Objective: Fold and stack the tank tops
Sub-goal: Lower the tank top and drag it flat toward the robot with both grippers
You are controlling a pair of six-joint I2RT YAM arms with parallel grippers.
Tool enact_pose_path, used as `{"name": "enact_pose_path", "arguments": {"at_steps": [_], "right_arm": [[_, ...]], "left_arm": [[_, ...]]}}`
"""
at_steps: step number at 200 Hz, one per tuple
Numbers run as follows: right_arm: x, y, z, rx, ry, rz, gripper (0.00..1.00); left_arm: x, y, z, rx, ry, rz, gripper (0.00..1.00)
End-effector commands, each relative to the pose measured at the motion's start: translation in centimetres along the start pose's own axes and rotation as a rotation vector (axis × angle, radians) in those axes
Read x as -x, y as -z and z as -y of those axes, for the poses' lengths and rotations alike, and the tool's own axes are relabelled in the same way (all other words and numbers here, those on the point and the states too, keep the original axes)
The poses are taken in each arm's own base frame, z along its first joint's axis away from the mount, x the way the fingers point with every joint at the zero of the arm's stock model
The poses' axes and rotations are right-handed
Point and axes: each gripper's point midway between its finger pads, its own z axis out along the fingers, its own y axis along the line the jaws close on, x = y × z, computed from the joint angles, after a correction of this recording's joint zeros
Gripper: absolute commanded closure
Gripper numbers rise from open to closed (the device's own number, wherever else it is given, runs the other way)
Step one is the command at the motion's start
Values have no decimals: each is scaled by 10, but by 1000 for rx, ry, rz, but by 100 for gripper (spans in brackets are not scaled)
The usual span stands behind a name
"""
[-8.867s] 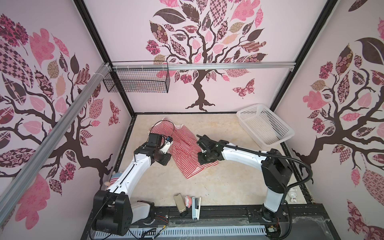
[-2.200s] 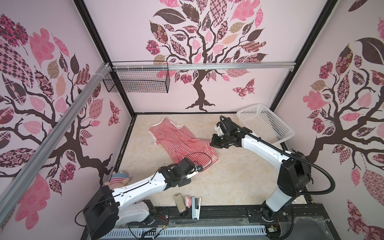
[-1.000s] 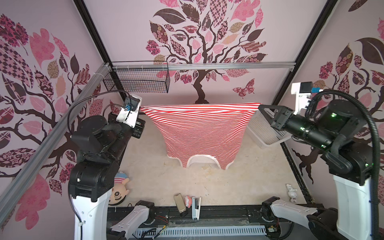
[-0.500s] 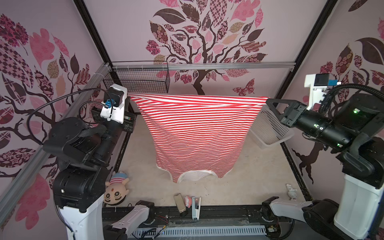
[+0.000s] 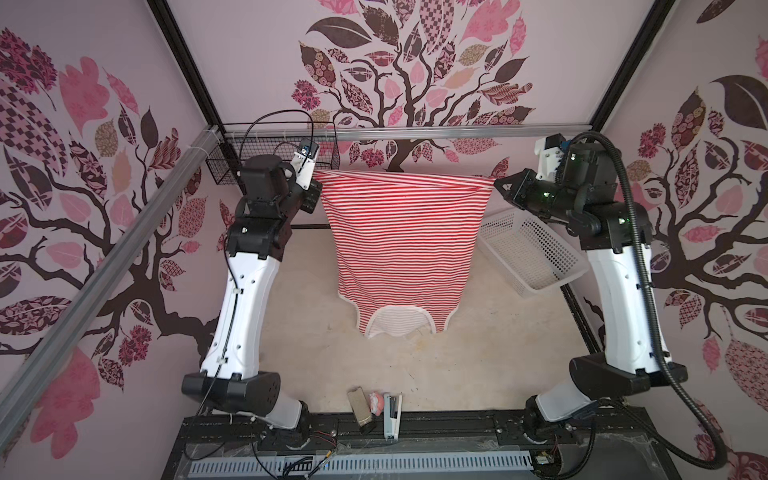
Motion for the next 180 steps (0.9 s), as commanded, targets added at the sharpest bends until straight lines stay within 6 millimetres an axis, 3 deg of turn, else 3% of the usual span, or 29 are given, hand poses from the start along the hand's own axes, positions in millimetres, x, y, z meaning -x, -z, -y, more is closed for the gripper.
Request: {"name": "enact_pose_path", "arguments": {"at_steps": [1,17,43,61,82,102,129,154,180], "right_arm": [[45,-13,-10,167,1,59,100],[67,-7,-24,230,15,95,100],[83,11,-41,309,28,143,100],[68,7,-31,304,10,115,100],[32,-5,-4,276,-33,58,100],[-14,-20,29,244,-106,-24,100],[-100,-44,83,220,-263,-168,100],[-182,-53,123,140,-321,-305,100],[-248,-52,148,54,-346,-424,100]], "left_arm": [[30,-14,-35,100,38,88,100],[41,-23,-45,127,48,105,100],[68,-7,-62,166,85,184,100],[67,3,-61,150,109,196,100],[32,3,-41,108,109,147,100],[-37,-5,-4,29,116,35,100],[-146,-2,61,-113,152,-154,100],[-238,16,117,-233,163,-306,100],[-302,45,158,-354,121,-442,100]]}}
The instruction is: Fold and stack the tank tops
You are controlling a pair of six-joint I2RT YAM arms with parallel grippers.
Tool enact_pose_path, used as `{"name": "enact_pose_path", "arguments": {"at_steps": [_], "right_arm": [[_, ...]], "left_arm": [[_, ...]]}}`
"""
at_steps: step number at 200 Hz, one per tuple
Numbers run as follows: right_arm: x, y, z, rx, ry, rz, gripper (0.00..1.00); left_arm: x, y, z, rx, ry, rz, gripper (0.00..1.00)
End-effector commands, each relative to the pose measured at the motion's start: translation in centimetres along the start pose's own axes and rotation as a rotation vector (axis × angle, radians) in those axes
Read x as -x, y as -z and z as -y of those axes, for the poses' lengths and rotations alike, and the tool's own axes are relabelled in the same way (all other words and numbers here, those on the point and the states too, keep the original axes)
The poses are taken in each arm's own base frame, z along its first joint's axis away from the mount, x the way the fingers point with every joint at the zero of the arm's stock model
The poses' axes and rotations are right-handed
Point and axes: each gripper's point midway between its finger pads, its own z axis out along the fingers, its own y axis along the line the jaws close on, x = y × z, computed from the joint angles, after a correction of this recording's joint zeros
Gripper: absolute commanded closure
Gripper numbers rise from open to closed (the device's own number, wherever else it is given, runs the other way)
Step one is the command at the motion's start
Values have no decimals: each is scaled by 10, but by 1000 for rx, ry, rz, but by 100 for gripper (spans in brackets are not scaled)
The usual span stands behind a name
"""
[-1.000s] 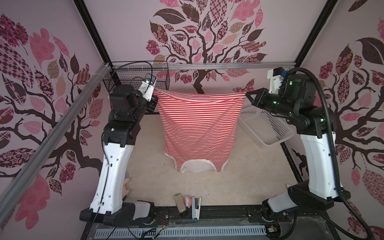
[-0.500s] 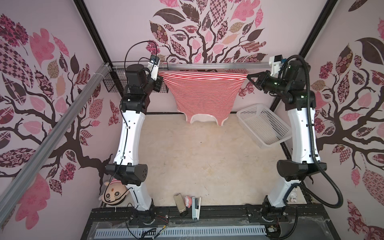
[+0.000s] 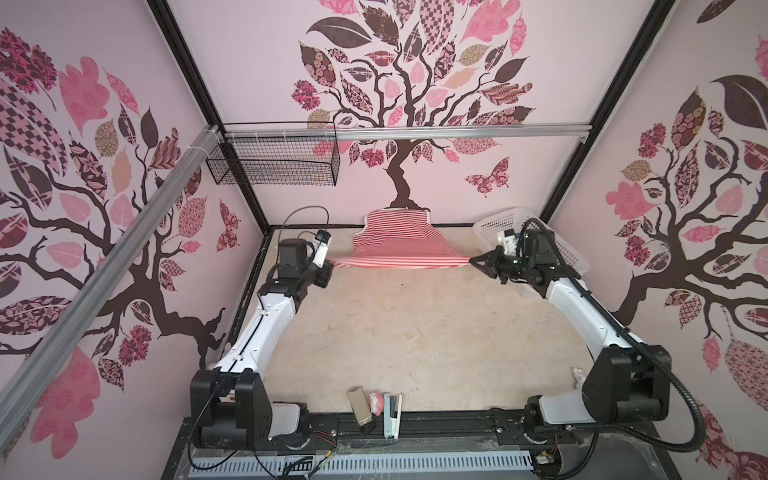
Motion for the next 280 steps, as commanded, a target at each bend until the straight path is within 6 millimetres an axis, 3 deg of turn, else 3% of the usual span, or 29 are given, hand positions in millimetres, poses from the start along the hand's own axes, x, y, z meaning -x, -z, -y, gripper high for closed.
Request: {"name": "enact_pose_path", "arguments": {"at_steps": [1,35,97,172,208,223,261,280], "right_arm": [[-18,2,-2,3,73,4,100],[-58,-3,38,-103,27,-57,100],[-94,1,87,-235,-58,-108,100],[-129,6,122,-317,-89,-157,100],[-144,6,144,-368,-118,-179,94],[-145,7,146,-379,-116,-179,91],[-136,16,142,-421,-94,-147,60],[-128,22,134,-433,-71,-121,55]], "left_arm": [[-25,11,14,-44,-44,-7,100],[-84,20,46,-138,-120,-111,100],[-134,38,94,-240,-300,-243,100],[-176,22,93,-222,-368,-416,100],[-189,24,99,-266,-377,-463,100],[-187,29,100,-276,-379,-459,93],[-178,49,105,-308,-421,-410,63],[-172,57,101,-296,-444,-411,53]]}}
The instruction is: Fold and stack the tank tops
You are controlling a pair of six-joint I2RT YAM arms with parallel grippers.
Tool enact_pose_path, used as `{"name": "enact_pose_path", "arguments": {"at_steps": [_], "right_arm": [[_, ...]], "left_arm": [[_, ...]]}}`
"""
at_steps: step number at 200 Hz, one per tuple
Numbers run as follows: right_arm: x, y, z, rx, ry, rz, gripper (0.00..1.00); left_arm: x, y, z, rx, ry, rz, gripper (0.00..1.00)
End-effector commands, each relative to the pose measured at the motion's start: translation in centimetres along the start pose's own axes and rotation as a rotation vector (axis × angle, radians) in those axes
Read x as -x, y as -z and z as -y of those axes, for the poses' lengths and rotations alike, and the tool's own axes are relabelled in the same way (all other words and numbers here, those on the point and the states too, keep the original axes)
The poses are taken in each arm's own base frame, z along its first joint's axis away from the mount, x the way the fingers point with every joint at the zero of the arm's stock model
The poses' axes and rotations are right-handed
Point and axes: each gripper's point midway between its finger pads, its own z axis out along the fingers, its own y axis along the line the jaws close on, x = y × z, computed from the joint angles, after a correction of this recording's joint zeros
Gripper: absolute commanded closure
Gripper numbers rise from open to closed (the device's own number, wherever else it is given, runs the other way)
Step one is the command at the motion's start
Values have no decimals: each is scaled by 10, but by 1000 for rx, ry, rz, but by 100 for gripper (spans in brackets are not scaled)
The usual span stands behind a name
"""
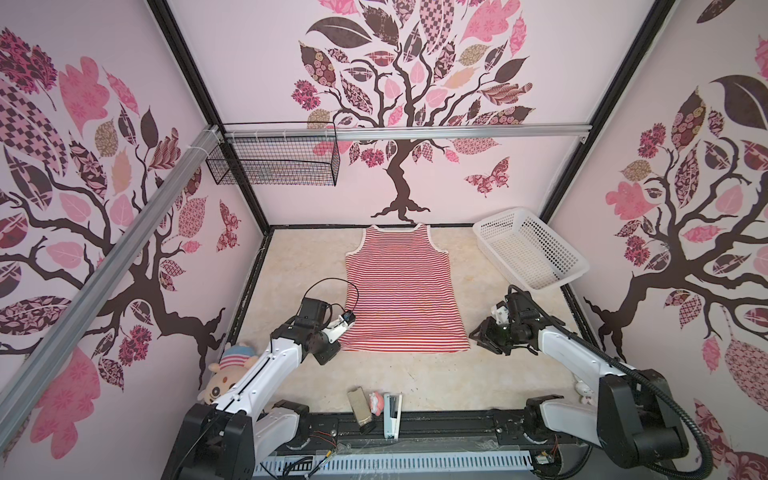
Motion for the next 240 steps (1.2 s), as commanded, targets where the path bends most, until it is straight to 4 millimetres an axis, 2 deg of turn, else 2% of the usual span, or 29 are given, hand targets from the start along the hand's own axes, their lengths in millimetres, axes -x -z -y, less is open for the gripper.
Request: {"name": "enact_pose_path", "arguments": {"at_steps": [1,18,32,66,89,109,124,137,169,198,240], "right_arm": [[13,20,-12,-20,36,67,55],[16,27,-24,10,68,89,53],[11,26,-38,32,112,73,54],[-2,6,-61,4,201,33,58],[-7,-13,-69,5,210,10,65],[-9,-29,-72,-16,214,-12,68],[-9,-38,-66,-52,202,-16,68],[-7,-42,-53,-111,189,-12,68],[-5,-46,-26,-233,190,-1,57],[6,-44,-3,-382,212,16,54],[31,-34,10,-469,169,74,52]], "left_arm": [[-1,14,4,-17,-45,-10,52],[6,23,-9,43,-39,7,52],[20,26,-21,98,-22,66,51],[54,17,-47,118,65,112,50],[69,0,-46,20,88,81,51],[71,-17,-37,-37,74,35,52],[67,-28,-26,-74,37,-4,52],[57,-37,-17,-74,-20,-57,52],[32,-52,-4,-34,-133,-152,52],[11,-54,12,-82,-184,-214,53],[10,-45,37,-41,-340,-217,53]]}}
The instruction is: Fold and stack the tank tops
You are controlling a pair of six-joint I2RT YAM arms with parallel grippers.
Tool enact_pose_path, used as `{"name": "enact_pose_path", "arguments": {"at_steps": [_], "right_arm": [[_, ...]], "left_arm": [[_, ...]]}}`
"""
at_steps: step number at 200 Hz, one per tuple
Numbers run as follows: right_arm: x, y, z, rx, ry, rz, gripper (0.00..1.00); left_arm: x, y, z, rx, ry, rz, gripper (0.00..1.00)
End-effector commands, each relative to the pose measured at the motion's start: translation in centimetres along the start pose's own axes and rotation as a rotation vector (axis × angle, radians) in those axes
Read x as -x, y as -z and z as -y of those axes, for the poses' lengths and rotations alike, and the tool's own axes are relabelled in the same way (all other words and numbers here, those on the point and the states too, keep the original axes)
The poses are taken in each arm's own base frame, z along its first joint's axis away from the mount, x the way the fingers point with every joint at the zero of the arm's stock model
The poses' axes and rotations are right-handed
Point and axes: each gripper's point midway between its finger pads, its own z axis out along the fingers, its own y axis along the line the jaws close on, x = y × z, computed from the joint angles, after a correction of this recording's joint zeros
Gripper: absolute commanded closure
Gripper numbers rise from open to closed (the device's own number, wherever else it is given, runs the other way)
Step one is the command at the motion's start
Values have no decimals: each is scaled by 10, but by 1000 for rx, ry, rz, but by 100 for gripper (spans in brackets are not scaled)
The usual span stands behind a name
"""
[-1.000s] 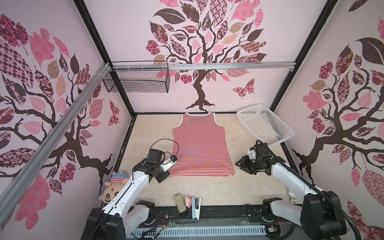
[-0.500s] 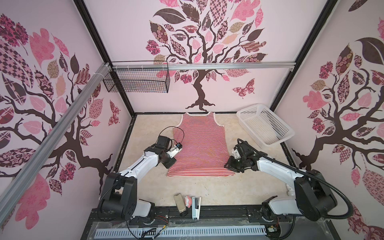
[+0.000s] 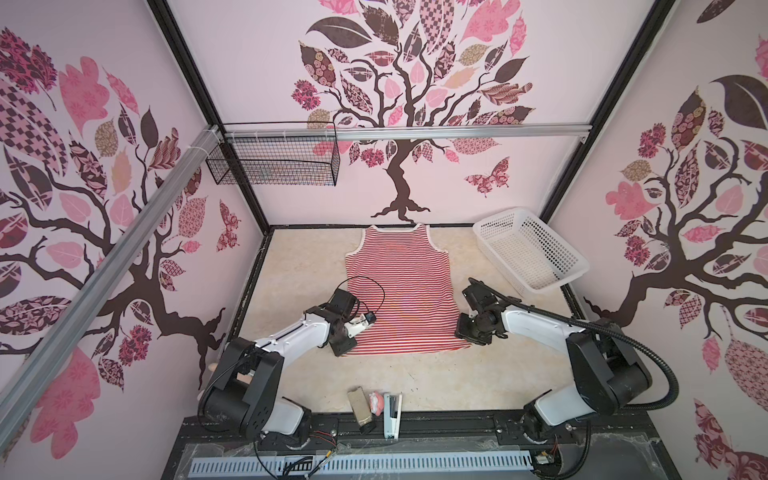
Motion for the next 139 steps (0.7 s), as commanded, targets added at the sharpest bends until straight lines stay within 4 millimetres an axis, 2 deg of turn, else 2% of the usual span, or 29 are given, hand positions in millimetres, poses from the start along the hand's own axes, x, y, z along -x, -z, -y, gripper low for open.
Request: {"name": "enact_pose_path", "arguments": {"at_steps": [1,45,58,68,82,101,125,139], "right_arm": [[16,5,28,-137,-31,33,52],[58,35,57,-259,-87,140,52],[64,45,50,-240,-85,158,52],[65,49,26,-112,-66,155,51],[55,55,-13,59,-27,148,48],[38,61,-45,93,45,128,47],[16,55,-62,178,45,74,47],[6,51,-60,212,32,61,47]], "left_arm": [[-14,0,25,1,-122,-68,53],[7,28,43,-4,-194,-28,53],[17,38,38,5,-184,-2,53],[28,44,29,41,-176,28,52],[47,51,4,144,-149,81,52],[72,57,-38,217,-56,156,51],[95,55,-103,235,145,203,51],[109,50,-140,241,247,231,51]]}}
